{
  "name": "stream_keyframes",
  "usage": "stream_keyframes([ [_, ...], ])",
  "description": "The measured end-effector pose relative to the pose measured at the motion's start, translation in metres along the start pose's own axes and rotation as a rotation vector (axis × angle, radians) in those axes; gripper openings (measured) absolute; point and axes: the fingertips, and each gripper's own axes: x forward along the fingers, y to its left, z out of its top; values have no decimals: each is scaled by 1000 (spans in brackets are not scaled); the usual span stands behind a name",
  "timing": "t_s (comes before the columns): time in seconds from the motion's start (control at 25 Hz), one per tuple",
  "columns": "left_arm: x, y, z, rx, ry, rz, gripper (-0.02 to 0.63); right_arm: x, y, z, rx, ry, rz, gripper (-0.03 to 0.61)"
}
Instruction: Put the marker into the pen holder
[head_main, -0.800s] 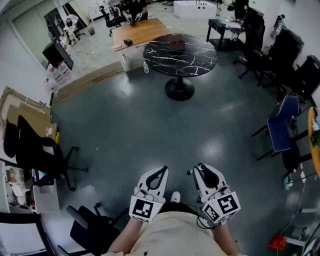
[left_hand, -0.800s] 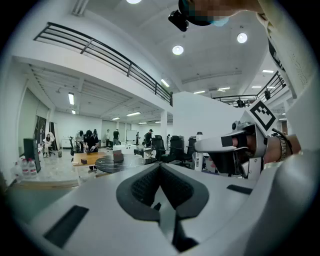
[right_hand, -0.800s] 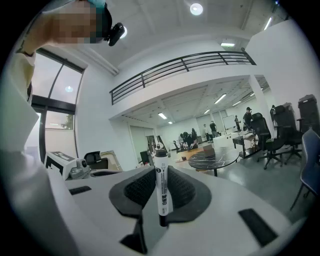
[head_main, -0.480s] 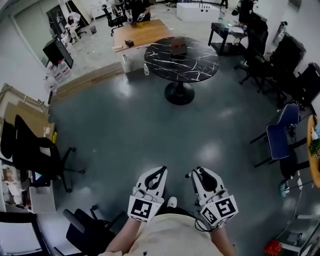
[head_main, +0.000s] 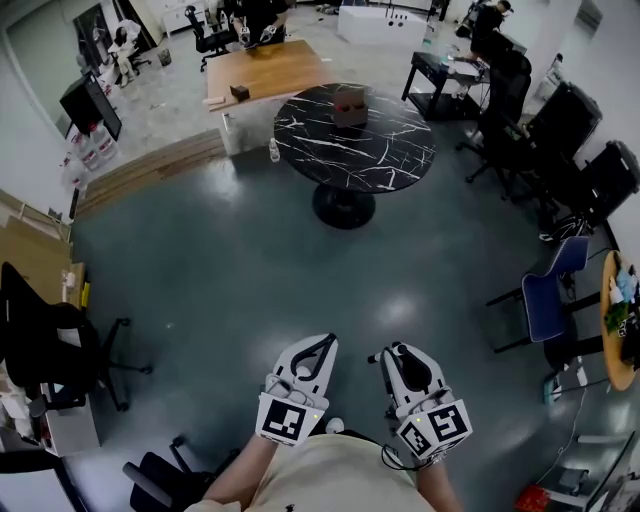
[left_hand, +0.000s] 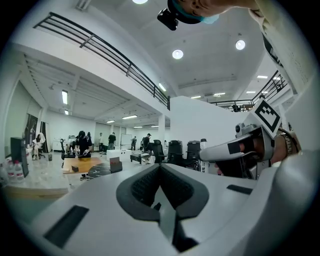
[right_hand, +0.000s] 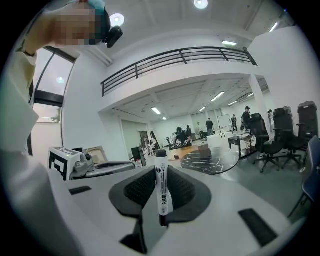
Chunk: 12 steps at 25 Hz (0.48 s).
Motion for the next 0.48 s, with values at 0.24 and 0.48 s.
stream_keyframes([
  [0.24, 36, 61, 2, -5, -10, -60, 9, 65, -1, 17, -29, 12, -40, 87],
  [0.48, 61, 95, 9, 7, -27, -83, 11, 99, -15, 32, 8, -3, -74, 87],
])
